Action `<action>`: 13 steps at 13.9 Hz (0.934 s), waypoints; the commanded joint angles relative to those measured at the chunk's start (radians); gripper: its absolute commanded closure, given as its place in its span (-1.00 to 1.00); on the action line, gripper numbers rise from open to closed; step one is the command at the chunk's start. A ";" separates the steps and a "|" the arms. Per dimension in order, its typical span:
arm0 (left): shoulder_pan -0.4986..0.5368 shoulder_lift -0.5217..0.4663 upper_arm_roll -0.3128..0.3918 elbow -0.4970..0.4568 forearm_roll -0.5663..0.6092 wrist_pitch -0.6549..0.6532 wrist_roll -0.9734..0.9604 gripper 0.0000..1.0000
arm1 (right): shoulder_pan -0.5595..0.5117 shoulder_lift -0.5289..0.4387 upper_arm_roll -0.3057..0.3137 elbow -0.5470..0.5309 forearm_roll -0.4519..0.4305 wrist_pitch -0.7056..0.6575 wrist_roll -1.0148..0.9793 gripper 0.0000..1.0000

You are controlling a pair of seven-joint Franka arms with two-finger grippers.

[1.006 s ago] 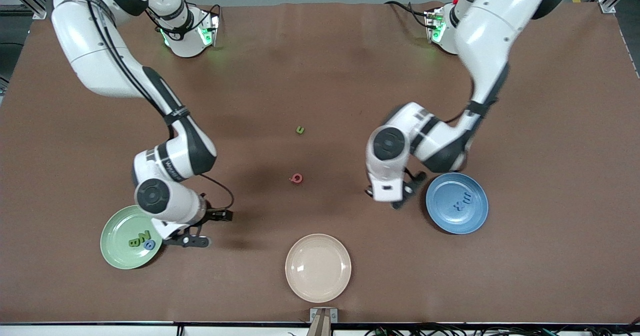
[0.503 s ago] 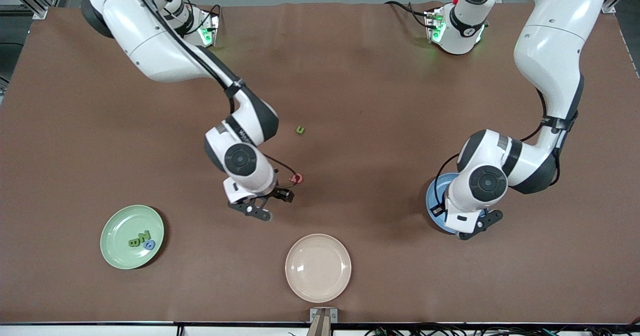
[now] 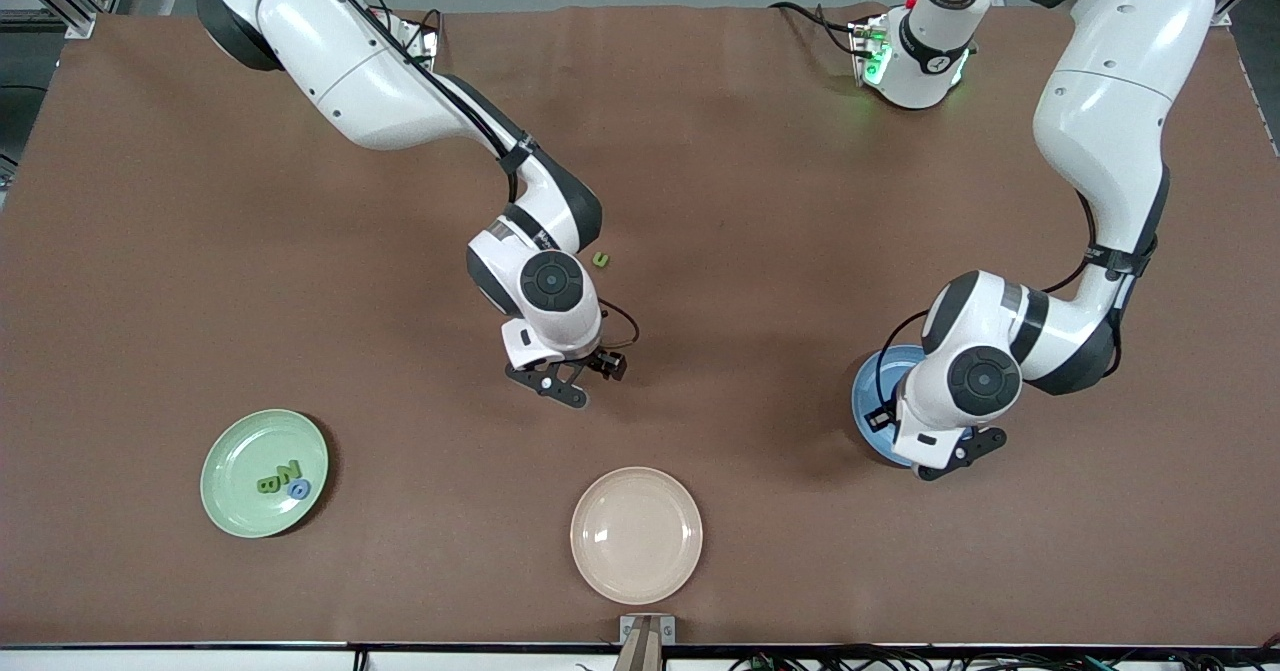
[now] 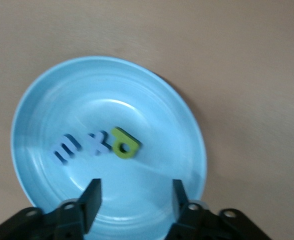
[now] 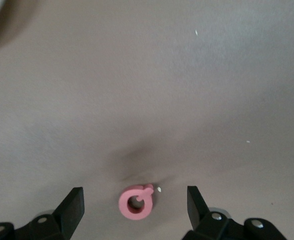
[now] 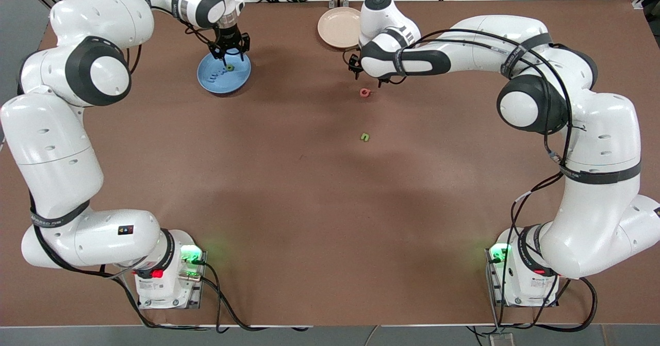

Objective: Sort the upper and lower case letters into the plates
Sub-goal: 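Grasp the pink Q with the right gripper while the left gripper returns centrally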

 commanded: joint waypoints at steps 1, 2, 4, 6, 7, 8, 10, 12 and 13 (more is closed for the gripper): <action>-0.016 -0.026 -0.074 -0.010 0.004 -0.012 -0.035 -1.00 | 0.019 -0.011 -0.008 -0.053 -0.019 0.046 0.066 -0.83; -0.025 -0.024 -0.099 -0.012 0.005 -0.017 -0.077 -1.00 | 0.031 -0.009 -0.008 -0.057 -0.020 0.066 0.094 -0.83; -0.062 -0.017 -0.124 -0.024 0.005 -0.017 -0.134 -1.00 | 0.038 -0.003 -0.011 -0.064 -0.020 0.089 0.100 -0.79; -0.127 -0.005 -0.124 -0.024 0.005 -0.014 -0.208 -1.00 | 0.047 0.001 -0.014 -0.068 -0.022 0.092 0.114 -0.64; -0.146 0.000 -0.122 -0.024 0.007 -0.009 -0.232 -1.00 | 0.050 0.003 -0.020 -0.068 -0.025 0.097 0.114 -0.56; -0.151 0.002 -0.122 -0.024 0.007 -0.006 -0.237 -1.00 | 0.051 0.005 -0.029 -0.070 -0.038 0.098 0.114 -0.51; -0.158 0.000 -0.122 -0.024 0.005 -0.005 -0.240 -1.00 | 0.065 0.015 -0.041 -0.070 -0.052 0.104 0.114 -0.41; -0.161 -0.003 -0.122 -0.022 0.005 -0.005 -0.240 -1.00 | 0.070 0.015 -0.049 -0.070 -0.052 0.108 0.114 -0.16; -0.161 -0.003 -0.122 -0.021 0.005 -0.005 -0.240 -1.00 | 0.070 0.015 -0.049 -0.070 -0.052 0.106 0.114 -0.02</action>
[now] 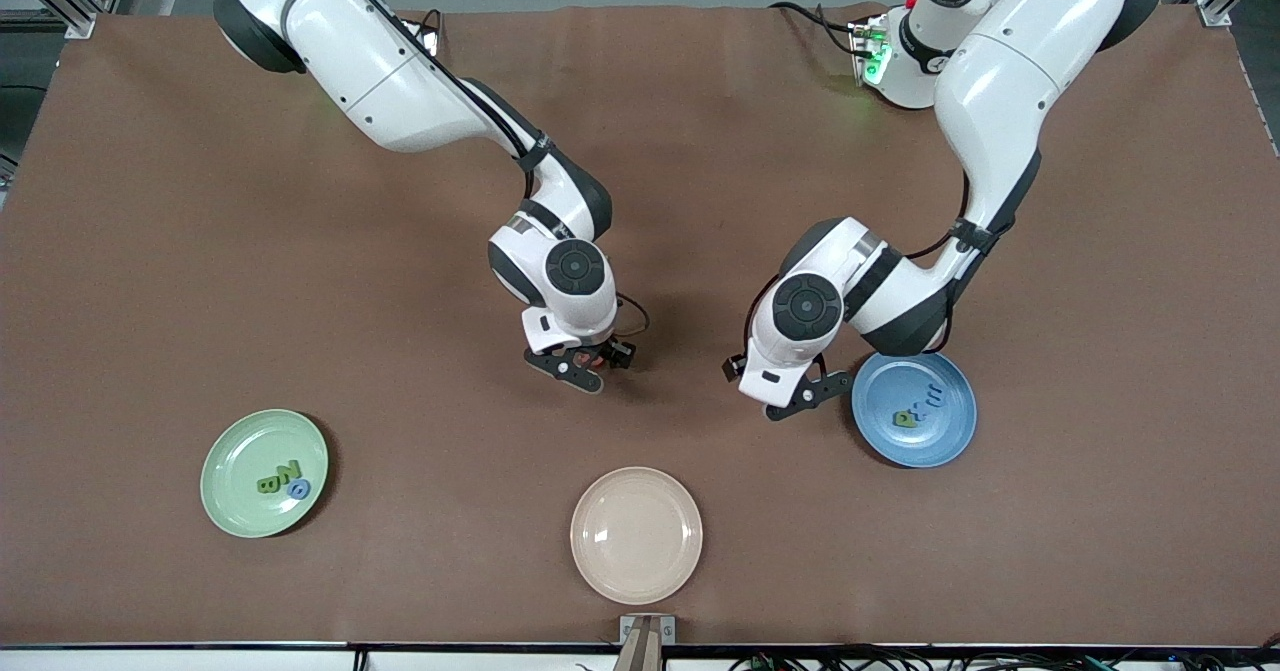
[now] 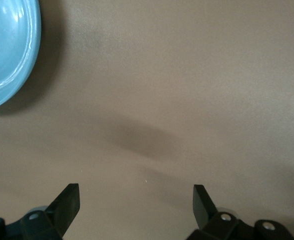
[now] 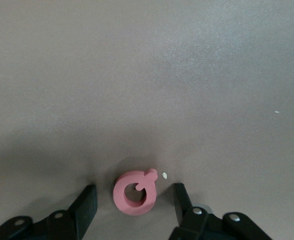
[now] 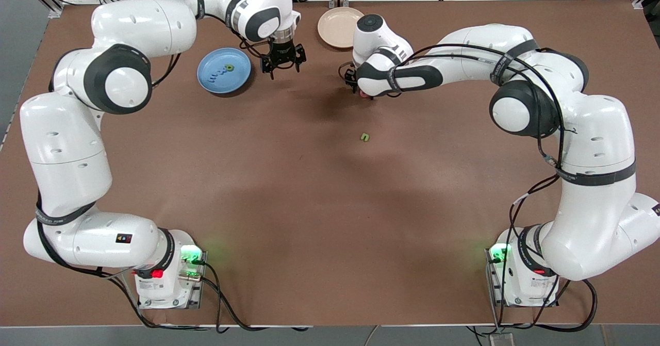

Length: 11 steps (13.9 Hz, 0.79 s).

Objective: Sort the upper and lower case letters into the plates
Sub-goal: 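Grasp the pink Q with the right gripper while the left gripper returns centrally, then place the Q on the green plate while the left gripper reaches the green u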

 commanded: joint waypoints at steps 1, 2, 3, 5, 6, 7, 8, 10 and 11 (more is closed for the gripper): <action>0.003 -0.009 0.000 0.001 0.005 0.000 0.000 -1.00 | 0.014 -0.004 -0.020 -0.013 -0.018 0.008 0.024 0.14; 0.003 -0.009 0.000 0.001 0.007 0.000 0.000 -1.00 | 0.014 -0.004 -0.020 -0.012 -0.018 0.007 0.022 0.34; 0.003 -0.009 0.000 0.001 0.007 0.000 0.000 -1.00 | 0.011 -0.004 -0.021 -0.012 -0.018 0.006 0.022 0.51; 0.002 -0.011 0.000 0.001 0.007 0.000 0.000 -1.00 | 0.002 -0.010 -0.021 -0.007 -0.018 0.003 0.018 0.80; 0.003 -0.014 0.000 0.001 0.007 0.000 0.000 -1.00 | -0.007 -0.016 -0.023 0.000 -0.018 -0.003 0.000 0.86; 0.003 -0.014 0.000 0.001 0.007 0.000 0.000 -1.00 | -0.033 -0.031 -0.029 0.003 -0.018 -0.021 -0.045 0.90; 0.002 -0.014 0.000 0.001 0.008 0.000 0.000 -1.00 | -0.074 -0.039 -0.030 0.019 -0.016 -0.076 -0.138 0.90; -0.016 -0.012 0.000 0.003 0.008 0.000 0.000 -1.00 | -0.175 -0.068 -0.023 0.036 -0.011 -0.173 -0.326 0.90; -0.024 -0.012 0.000 0.003 0.008 0.000 0.000 -1.00 | -0.212 -0.085 -0.026 0.033 -0.011 -0.201 -0.412 0.90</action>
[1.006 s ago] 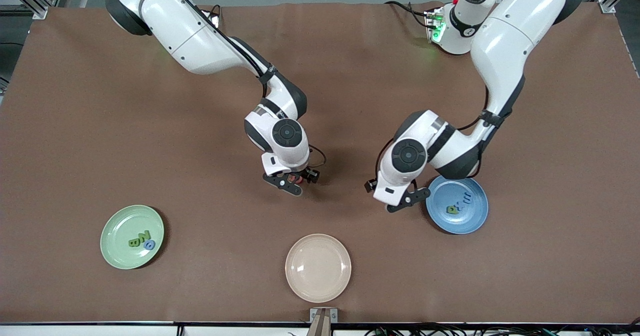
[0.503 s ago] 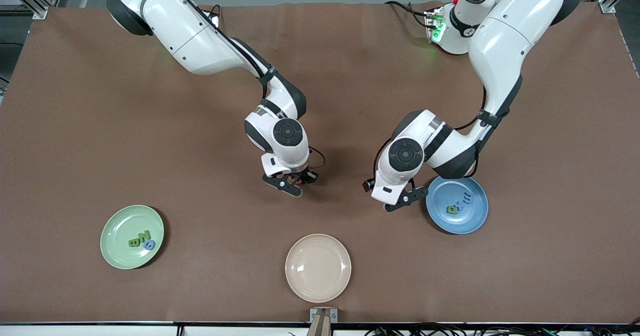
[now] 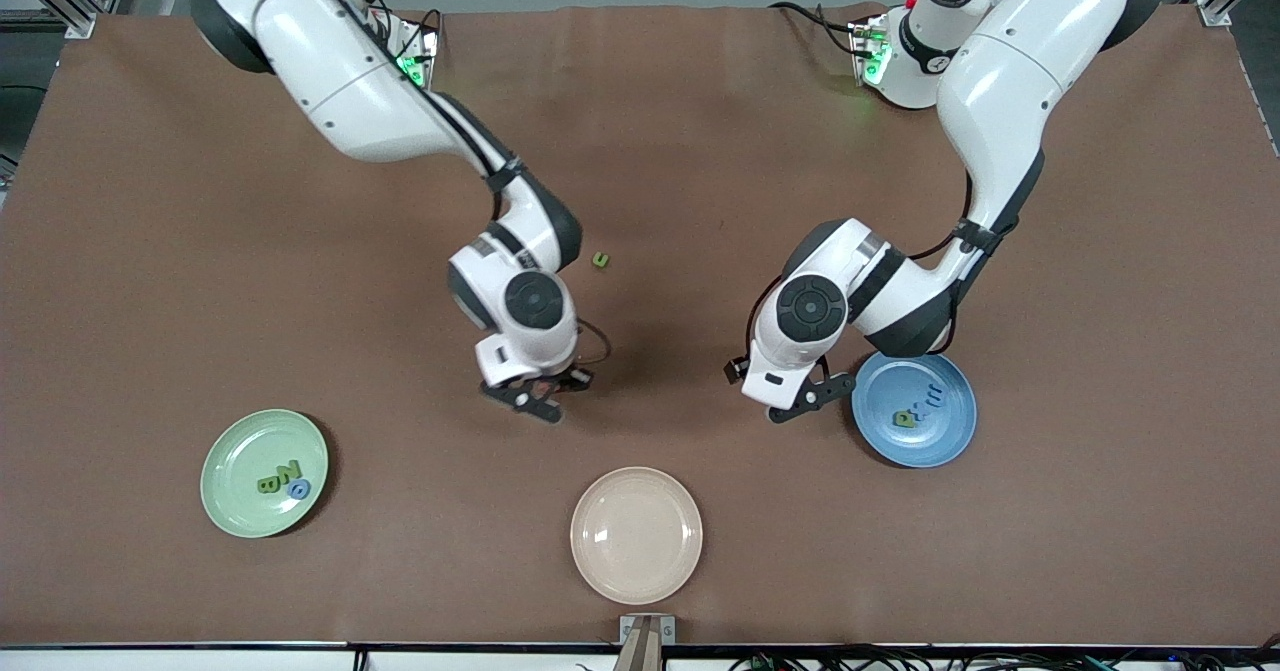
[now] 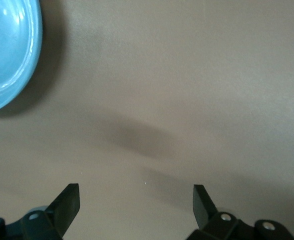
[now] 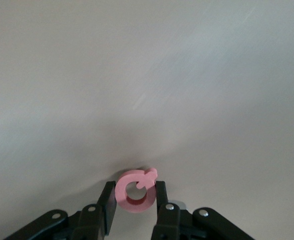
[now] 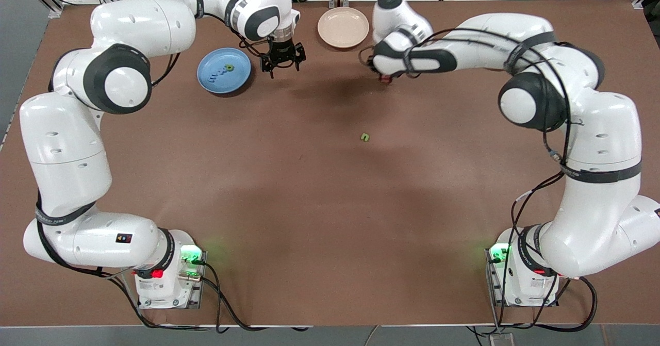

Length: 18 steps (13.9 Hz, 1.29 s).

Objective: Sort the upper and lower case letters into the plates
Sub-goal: 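Place the Q on the green plate while the left gripper reaches the green u, then grasp the green u with the left gripper while the right gripper withdraws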

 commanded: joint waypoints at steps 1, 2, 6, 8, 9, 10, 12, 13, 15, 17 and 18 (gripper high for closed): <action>-0.032 -0.012 0.002 -0.001 0.008 -0.002 -0.001 -1.00 | -0.139 -0.067 0.019 -0.028 -0.007 -0.076 -0.233 0.89; -0.051 -0.011 0.002 -0.001 0.010 -0.002 -0.001 -1.00 | -0.192 -0.075 0.021 -0.028 -0.007 -0.083 -0.325 0.89; -0.214 -0.003 0.014 0.006 0.018 0.000 0.001 -1.00 | -0.392 -0.084 0.025 -0.028 0.001 -0.072 -0.720 0.87; -0.296 -0.005 0.048 0.008 0.018 0.001 -0.001 -0.99 | -0.462 -0.074 0.022 -0.025 -0.011 -0.055 -0.860 0.80; -0.330 -0.003 0.054 0.009 0.019 0.009 0.005 -0.95 | -0.486 -0.069 0.018 -0.025 -0.014 0.006 -0.933 0.73; -0.356 0.005 0.061 0.013 0.019 0.033 0.018 -0.94 | -0.504 -0.055 0.013 -0.025 -0.014 0.070 -0.990 0.59; -0.431 0.026 0.077 0.016 0.043 0.125 0.022 -0.81 | -0.523 -0.025 -0.011 -0.025 -0.014 0.159 -1.059 0.07; -0.466 0.031 0.092 0.017 0.073 0.144 0.044 -0.76 | -0.523 -0.025 -0.016 -0.025 -0.014 0.166 -1.061 -0.37; -0.494 0.054 0.100 0.038 0.122 0.155 0.215 -0.76 | -0.523 -0.028 -0.016 -0.020 -0.011 0.166 -1.060 -0.94; -0.517 0.095 0.098 0.084 0.120 0.169 0.303 -0.70 | -0.512 -0.038 -0.013 -0.008 -0.008 0.157 -1.073 -1.00; -0.546 0.112 0.098 0.109 0.114 0.169 0.302 -0.62 | -0.510 -0.055 -0.009 -0.014 -0.007 0.148 -1.121 -1.00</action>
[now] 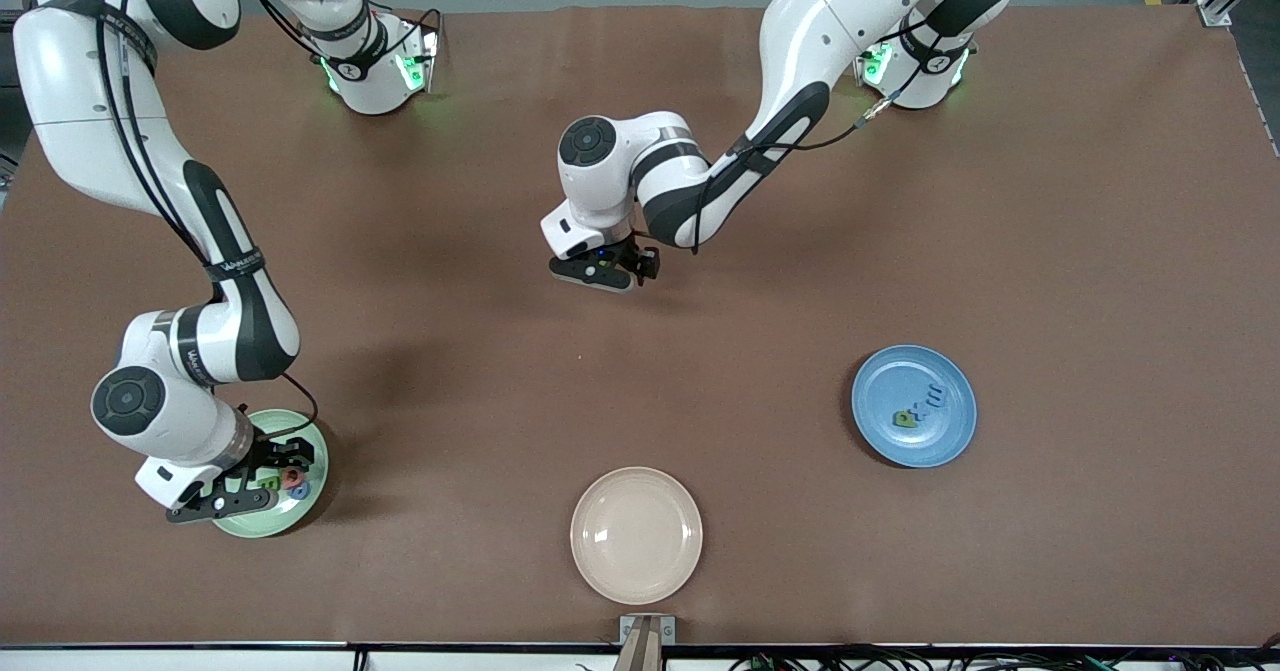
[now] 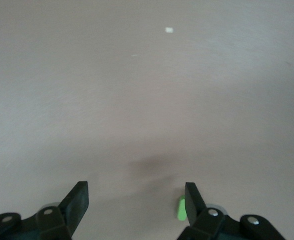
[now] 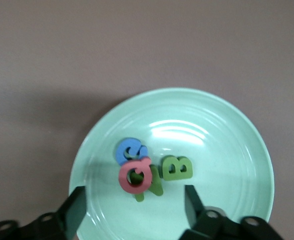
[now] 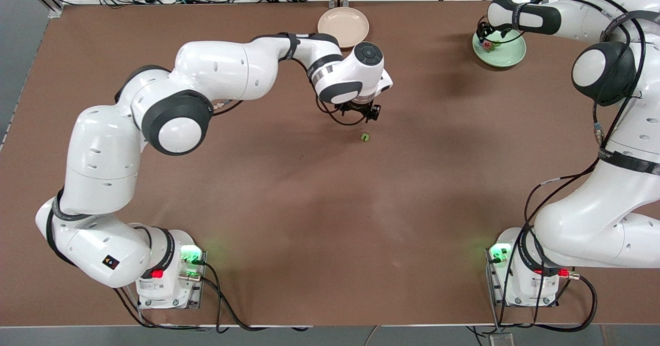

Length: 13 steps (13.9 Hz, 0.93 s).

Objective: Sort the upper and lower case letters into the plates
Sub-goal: 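Grasp the green u with the left gripper while the right gripper withdraws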

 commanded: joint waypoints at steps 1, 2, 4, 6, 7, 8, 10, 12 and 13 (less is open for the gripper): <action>-0.057 0.056 0.006 0.079 0.011 0.001 0.043 -0.50 | 0.002 -0.061 0.014 -0.013 0.000 -0.042 -0.103 -1.00; -0.060 0.059 0.006 0.079 0.003 0.001 0.036 -0.46 | 0.003 -0.086 0.014 -0.014 0.004 -0.067 -0.108 -1.00; -0.083 0.066 0.008 0.079 -0.011 0.001 0.034 -0.43 | 0.002 -0.179 0.022 -0.028 0.038 -0.126 -0.116 -1.00; -0.087 0.075 0.009 0.076 -0.011 0.001 0.045 -0.42 | 0.016 -0.288 0.020 -0.026 0.099 -0.244 -0.127 -1.00; -0.087 0.084 0.009 0.078 -0.011 0.001 0.046 -0.40 | 0.025 -0.335 0.008 -0.023 0.145 -0.293 -0.119 -1.00; -0.087 0.086 0.009 0.076 -0.009 0.001 0.051 -0.32 | 0.040 -0.371 -0.015 -0.023 0.173 -0.327 -0.119 -1.00; -0.084 0.087 0.009 0.073 -0.011 0.001 0.054 -0.23 | 0.091 -0.438 -0.116 -0.022 0.288 -0.421 -0.116 -1.00; -0.086 0.098 0.009 0.073 -0.012 0.001 0.053 -0.03 | 0.112 -0.504 -0.171 -0.026 0.348 -0.507 -0.127 -1.00; -0.087 0.098 0.009 0.073 -0.018 0.001 0.053 0.11 | 0.126 -0.538 -0.191 -0.029 0.348 -0.547 -0.119 -1.00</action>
